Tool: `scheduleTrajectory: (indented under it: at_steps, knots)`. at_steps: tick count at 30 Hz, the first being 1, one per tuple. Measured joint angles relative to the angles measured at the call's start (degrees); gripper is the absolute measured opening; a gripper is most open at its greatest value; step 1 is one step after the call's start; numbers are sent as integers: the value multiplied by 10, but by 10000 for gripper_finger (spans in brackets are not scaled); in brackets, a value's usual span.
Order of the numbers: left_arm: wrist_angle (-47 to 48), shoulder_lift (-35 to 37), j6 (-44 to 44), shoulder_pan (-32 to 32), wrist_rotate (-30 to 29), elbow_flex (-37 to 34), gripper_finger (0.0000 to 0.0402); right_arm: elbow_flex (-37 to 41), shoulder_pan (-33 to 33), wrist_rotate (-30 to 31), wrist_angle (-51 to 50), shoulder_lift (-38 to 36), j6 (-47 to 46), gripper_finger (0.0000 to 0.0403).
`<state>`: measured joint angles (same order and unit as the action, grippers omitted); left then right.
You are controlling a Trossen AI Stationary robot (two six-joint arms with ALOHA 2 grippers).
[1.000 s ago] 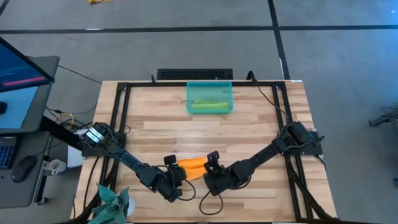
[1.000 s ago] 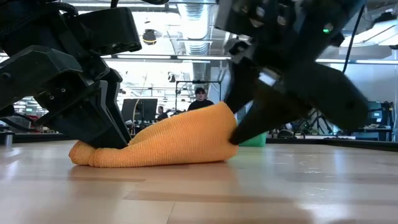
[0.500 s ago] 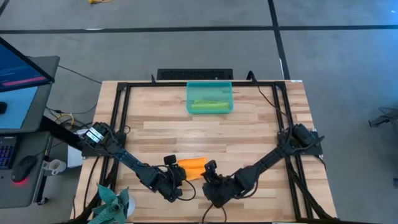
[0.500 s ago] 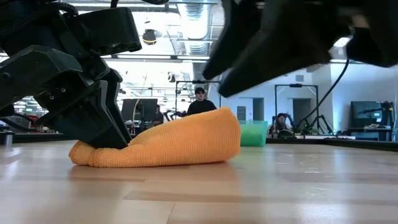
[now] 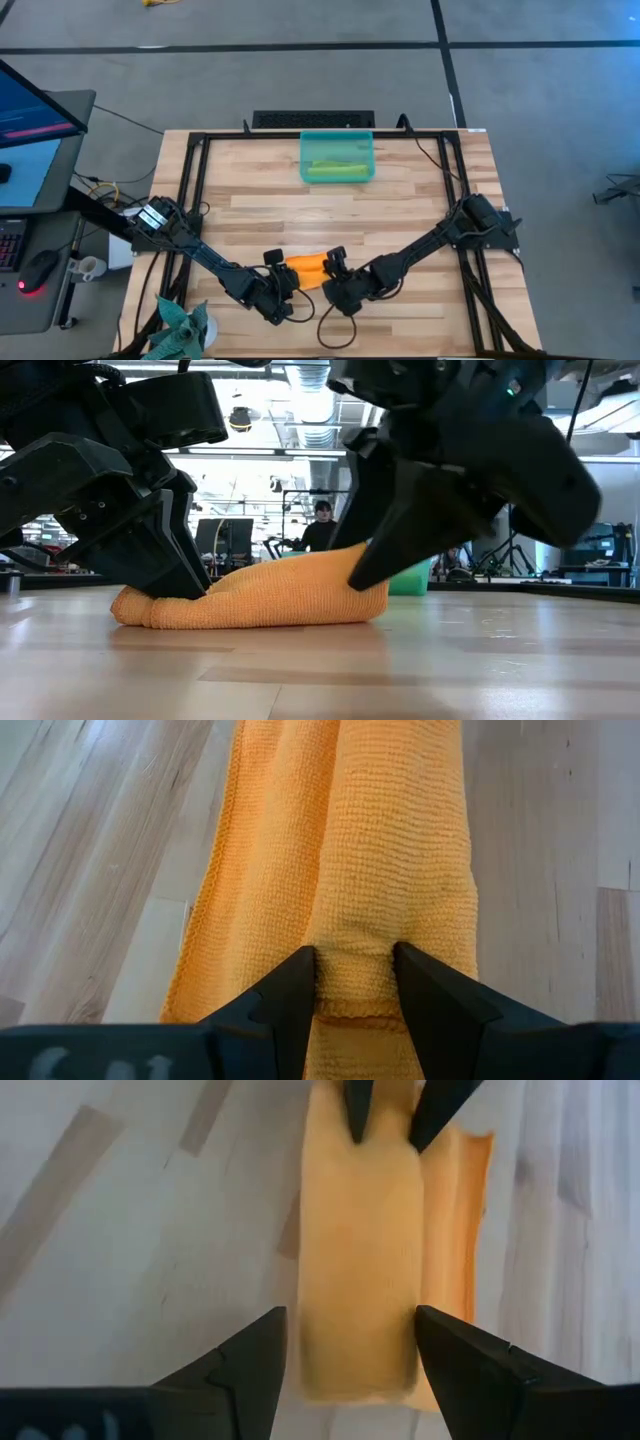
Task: Roll microfiber towels into tight, uniform cylinder then place into a basket
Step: Roll the yellow microfiber towel
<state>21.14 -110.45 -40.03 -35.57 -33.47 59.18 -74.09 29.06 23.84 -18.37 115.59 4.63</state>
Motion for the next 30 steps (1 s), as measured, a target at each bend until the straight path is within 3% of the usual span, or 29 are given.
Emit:
scheduleTrajectory:
  at_steps: [10, 18, 30]
  knots:
    - [0, 0, 0, 0, 0, 0, 137, 3, 3, -14, 6, -3, -6, 244]
    - [0, 0, 0, 0, 0, 0, 137, -47, 10, 16, -49, -10, 3, 244]
    - [1, 0, 0, 0, -1, 0, 137, -56, 10, -31, -7, 27, 10, 244]
